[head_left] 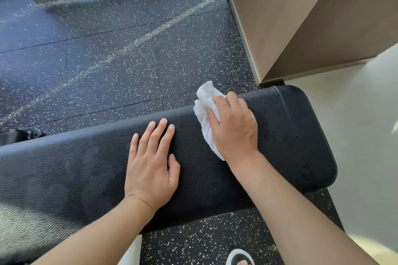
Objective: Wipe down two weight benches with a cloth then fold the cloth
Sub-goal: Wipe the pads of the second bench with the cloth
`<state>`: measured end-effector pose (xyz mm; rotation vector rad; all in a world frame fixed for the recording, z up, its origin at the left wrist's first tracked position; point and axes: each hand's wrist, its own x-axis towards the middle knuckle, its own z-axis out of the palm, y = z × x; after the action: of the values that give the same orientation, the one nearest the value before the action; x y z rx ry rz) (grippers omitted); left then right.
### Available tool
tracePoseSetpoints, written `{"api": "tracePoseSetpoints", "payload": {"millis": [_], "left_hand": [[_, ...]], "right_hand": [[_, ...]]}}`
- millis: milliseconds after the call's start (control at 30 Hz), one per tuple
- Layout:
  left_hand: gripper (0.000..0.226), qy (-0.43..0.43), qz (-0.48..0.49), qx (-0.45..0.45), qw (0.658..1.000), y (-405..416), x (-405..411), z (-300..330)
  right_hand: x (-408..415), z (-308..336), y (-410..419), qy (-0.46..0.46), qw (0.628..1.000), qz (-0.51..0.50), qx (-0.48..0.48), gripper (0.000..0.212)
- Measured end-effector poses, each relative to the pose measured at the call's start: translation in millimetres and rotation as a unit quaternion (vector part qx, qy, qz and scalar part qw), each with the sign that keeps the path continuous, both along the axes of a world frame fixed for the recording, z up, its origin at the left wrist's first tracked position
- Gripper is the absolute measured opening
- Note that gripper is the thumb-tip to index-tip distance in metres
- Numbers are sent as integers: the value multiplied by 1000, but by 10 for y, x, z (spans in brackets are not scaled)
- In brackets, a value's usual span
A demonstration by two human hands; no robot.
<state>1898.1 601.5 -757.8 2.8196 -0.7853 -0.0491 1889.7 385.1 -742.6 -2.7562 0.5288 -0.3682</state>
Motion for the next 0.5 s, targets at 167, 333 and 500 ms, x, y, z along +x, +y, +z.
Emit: {"api": "tracePoseSetpoints", "payload": {"millis": [167,333,500], "left_hand": [[67,-3,4,-5,1000,-13,-22,5],[67,2,8,-7,1000,-9,-28,4],[68,10,8,-13,1000,-4,-23,15]], "right_hand": [[-491,-20,140,-10,997,76,1,31],[-946,-120,-216,-35,991,120,-42,21],[-978,-94,-313,-34,999,8,-18,25]]}}
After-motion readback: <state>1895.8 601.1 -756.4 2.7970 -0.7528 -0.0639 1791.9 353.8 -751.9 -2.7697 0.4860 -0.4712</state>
